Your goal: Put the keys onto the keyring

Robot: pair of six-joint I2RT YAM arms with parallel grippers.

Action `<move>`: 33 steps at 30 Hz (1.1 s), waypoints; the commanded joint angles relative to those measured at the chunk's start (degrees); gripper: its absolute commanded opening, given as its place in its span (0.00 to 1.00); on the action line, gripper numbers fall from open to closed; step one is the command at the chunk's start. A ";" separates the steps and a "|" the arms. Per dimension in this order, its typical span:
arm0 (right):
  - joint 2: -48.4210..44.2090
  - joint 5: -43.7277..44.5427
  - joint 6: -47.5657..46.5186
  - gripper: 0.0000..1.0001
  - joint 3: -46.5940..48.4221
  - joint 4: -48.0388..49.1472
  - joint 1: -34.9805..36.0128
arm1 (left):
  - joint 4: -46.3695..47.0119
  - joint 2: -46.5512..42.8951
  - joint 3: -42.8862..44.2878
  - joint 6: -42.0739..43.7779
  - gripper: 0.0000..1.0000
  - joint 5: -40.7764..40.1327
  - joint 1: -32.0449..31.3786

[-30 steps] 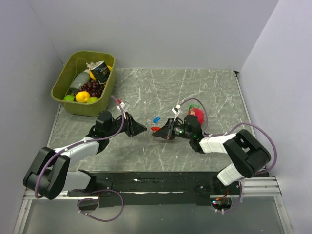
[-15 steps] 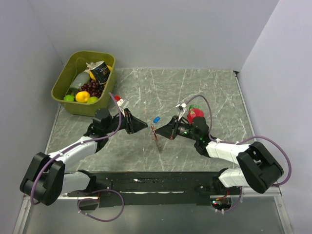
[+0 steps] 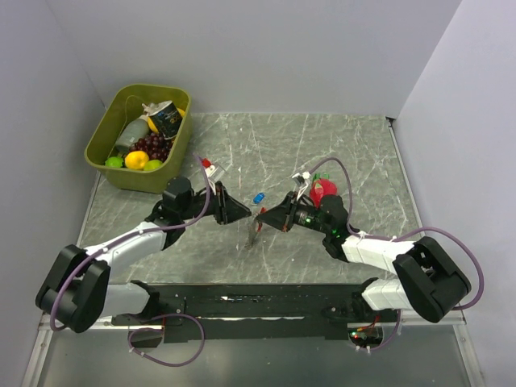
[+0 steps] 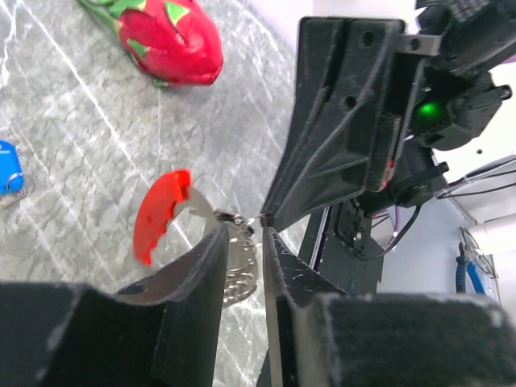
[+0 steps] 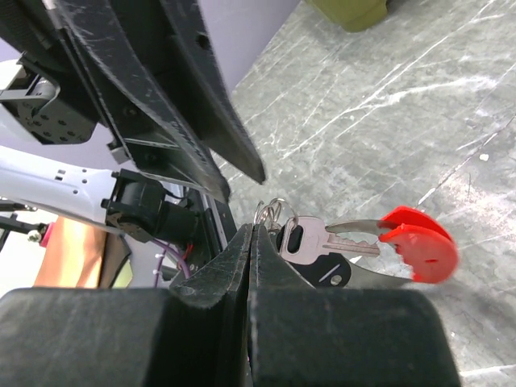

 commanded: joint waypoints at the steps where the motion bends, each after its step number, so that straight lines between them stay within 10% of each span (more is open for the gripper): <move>1: -1.66 -0.59 -0.43 0.00 -0.62 5.57 -0.51 | -0.56 1.64 2.86 2.60 0.32 1.41 -0.67; 28: -0.61 -2.70 1.42 0.00 -2.29 11.45 -1.13 | 6.04 6.03 2.60 3.91 0.25 5.89 -3.57; 33: 0.97 -4.45 2.47 0.00 -3.16 15.59 -1.22 | 6.39 6.38 3.21 4.35 0.10 5.80 -3.66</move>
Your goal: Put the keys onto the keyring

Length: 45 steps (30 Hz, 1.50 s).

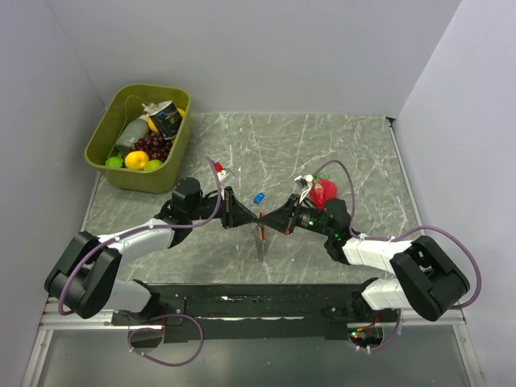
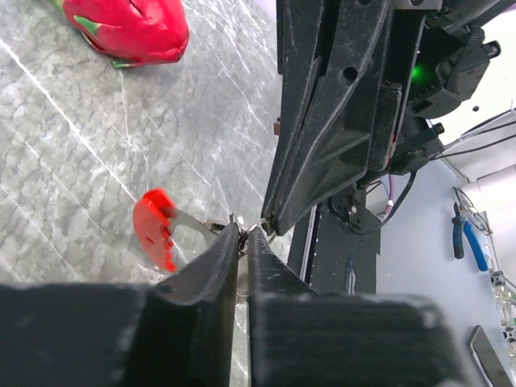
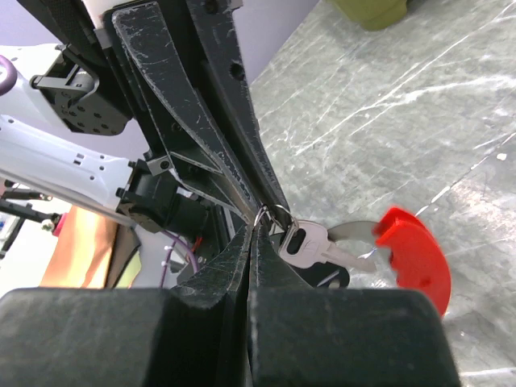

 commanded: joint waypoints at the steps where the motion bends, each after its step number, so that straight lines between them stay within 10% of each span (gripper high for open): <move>1: 1.23 -1.90 1.27 0.00 -0.69 11.43 -0.56 | 2.96 0.37 2.45 1.82 0.06 1.85 -0.66; 14: 4.14 -3.22 2.50 0.01 -0.52 12.69 -1.27 | -5.20 -4.54 4.46 6.82 0.01 -2.19 -2.50; 22: 1.77 -2.61 -0.04 0.40 -0.08 8.64 -1.35 | -20.68 -6.22 11.14 13.86 0.01 -11.77 -6.11; 29: -1.92 -1.73 -4.08 0.42 0.88 1.35 -1.35 | -29.73 -6.22 15.89 17.20 0.01 -17.75 -8.13; 36: -9.99 0.82 -7.86 0.70 -0.52 -5.41 -1.53 | -37.82 -7.36 20.37 20.01 0.01 -23.20 -9.80; 45: -21.34 6.88 -19.37 0.81 2.72 -23.95 -2.41 | -49.07 -6.48 27.05 24.58 0.01 -30.48 -12.61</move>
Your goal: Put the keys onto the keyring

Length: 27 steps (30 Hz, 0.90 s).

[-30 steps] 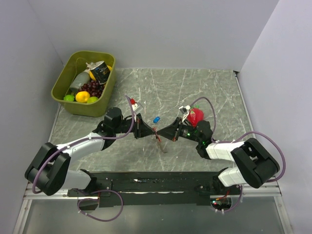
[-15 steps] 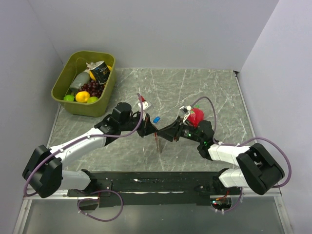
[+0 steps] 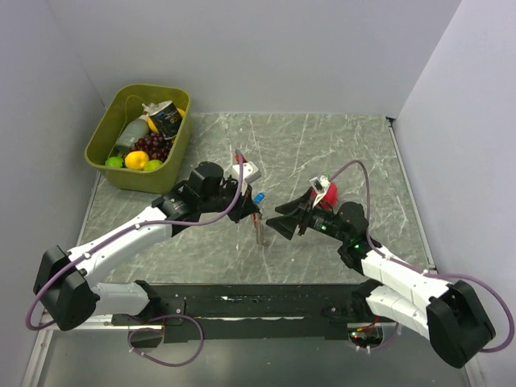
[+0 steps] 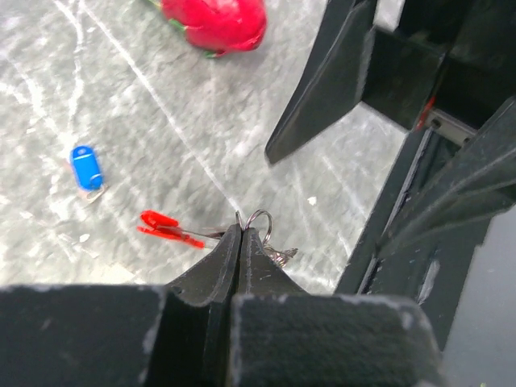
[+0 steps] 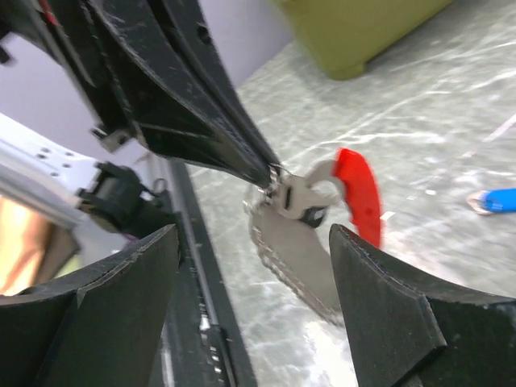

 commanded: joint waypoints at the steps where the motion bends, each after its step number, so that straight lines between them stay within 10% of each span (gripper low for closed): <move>1: -3.47 3.63 -9.30 0.80 4.35 -11.54 -0.64 | -6.25 -0.65 5.83 3.78 0.01 -5.69 -2.21; 27: 4.79 -8.06 -12.05 0.53 11.03 -10.25 -0.64 | -19.01 4.81 16.65 12.48 0.01 -19.67 -12.76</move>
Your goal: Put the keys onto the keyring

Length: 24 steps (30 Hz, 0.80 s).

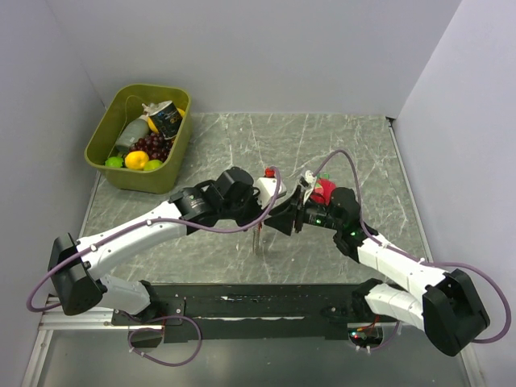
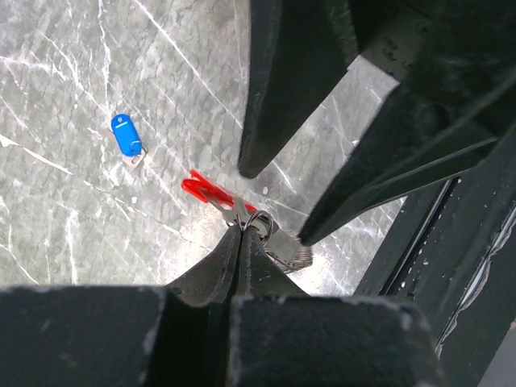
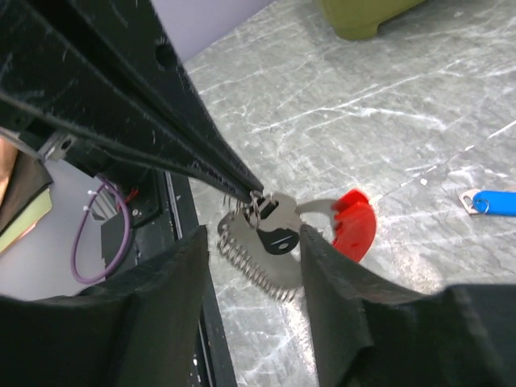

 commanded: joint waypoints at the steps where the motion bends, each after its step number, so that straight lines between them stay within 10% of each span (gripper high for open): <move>1: 1.75 -0.34 1.49 0.52 2.77 5.11 -0.22 | 1.73 -1.25 2.73 0.85 0.01 -1.66 -1.05; 18: 6.15 -1.84 4.47 0.00 2.95 9.24 -0.22 | 2.35 -0.63 3.17 0.94 0.01 -2.71 -2.89; 24: 6.41 -0.61 7.20 0.00 1.36 13.82 -0.14 | 2.88 -1.51 3.08 1.12 0.01 -2.98 -3.07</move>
